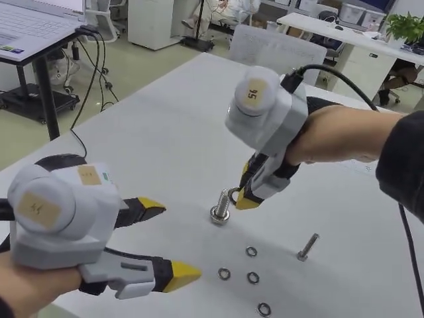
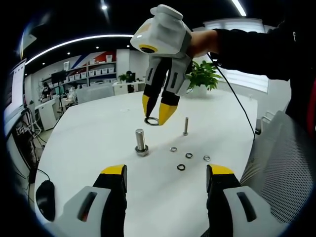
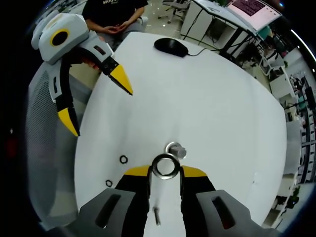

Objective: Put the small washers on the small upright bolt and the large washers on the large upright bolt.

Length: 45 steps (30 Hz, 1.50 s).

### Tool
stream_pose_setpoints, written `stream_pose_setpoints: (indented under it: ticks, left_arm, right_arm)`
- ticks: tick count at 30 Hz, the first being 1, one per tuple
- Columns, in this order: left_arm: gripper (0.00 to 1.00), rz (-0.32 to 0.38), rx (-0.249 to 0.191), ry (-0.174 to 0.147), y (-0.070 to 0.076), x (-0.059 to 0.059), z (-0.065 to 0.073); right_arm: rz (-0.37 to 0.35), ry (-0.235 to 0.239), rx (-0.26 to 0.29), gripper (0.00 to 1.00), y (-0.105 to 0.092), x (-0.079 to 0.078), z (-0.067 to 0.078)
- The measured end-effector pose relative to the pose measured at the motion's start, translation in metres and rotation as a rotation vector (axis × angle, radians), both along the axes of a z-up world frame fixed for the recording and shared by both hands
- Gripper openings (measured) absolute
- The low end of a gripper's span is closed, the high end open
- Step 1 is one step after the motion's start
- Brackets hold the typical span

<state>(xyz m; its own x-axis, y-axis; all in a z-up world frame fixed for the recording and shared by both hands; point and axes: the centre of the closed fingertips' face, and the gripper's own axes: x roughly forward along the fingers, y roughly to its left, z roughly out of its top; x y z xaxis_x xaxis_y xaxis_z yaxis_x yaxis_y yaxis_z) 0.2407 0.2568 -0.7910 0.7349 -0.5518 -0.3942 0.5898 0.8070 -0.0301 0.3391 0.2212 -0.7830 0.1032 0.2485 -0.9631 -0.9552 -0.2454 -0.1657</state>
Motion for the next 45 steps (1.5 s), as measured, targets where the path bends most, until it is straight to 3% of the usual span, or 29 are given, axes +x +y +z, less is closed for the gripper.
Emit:
stream_pose_setpoints:
  ticks: [12,45]
  left_arm:
    - [0.65,0.033,0.002,0.002,0.006,0.004,0.0]
    - [0.64,0.048,-0.015,-0.008,0.007,0.009,0.002]
  right_arm:
    - [-0.001,-0.003,0.0,0.23,0.013,0.016,-0.002]
    - [-0.01,0.039,-0.042,0.23,0.016,0.023,-0.024]
